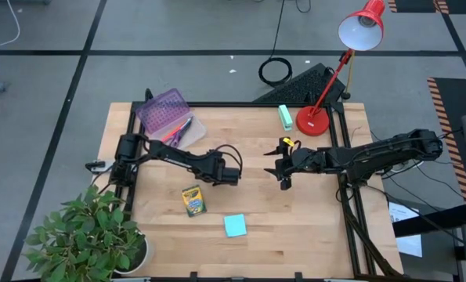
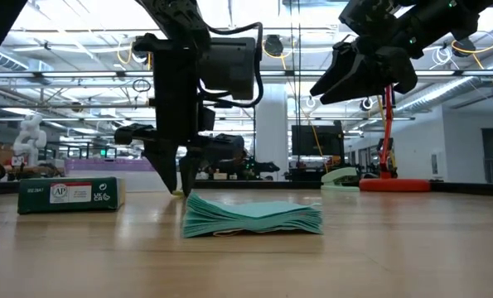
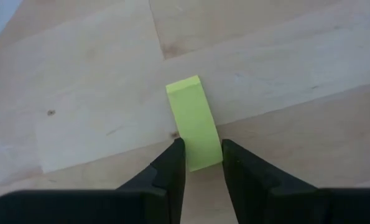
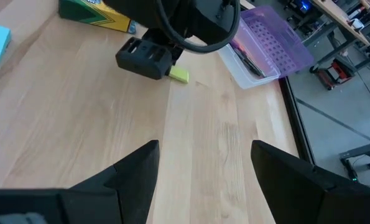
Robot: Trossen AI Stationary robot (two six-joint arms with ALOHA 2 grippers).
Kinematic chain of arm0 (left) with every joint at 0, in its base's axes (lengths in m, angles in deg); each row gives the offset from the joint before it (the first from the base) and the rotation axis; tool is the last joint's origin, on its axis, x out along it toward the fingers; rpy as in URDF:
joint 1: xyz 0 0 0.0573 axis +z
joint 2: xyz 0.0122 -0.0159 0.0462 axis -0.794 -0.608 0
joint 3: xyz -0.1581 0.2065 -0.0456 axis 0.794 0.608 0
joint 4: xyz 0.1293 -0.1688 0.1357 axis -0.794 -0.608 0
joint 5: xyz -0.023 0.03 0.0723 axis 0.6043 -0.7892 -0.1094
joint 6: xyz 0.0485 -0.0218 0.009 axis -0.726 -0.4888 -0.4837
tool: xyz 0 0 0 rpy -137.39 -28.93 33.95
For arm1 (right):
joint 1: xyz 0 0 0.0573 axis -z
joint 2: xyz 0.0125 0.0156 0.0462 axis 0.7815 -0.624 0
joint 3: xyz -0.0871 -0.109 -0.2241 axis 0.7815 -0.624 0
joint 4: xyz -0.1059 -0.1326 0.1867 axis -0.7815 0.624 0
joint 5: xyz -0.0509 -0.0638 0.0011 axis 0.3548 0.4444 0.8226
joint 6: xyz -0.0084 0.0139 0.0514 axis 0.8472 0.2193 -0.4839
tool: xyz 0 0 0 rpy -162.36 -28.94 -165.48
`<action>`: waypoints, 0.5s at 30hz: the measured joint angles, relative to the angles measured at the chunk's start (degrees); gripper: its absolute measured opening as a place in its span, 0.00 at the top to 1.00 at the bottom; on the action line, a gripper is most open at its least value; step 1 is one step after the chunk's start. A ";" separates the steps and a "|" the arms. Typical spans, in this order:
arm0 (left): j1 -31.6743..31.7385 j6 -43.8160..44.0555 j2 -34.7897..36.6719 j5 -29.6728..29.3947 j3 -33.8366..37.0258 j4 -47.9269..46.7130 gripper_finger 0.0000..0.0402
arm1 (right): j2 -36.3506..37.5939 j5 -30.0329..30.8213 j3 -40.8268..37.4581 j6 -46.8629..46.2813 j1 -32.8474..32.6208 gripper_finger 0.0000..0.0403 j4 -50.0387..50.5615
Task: Pack school essentials
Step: Put the yellow eraser into the purple supply box
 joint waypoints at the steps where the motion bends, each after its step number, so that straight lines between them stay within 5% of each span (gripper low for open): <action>1: -0.02 -0.22 0.13 -0.01 -0.04 0.02 0.74 | 0.00 0.00 0.00 0.00 0.00 0.38 0.00; 15: -0.04 -2.07 4.25 0.39 -0.09 -4.18 0.74 | 0.00 0.00 0.00 0.00 0.00 0.38 0.04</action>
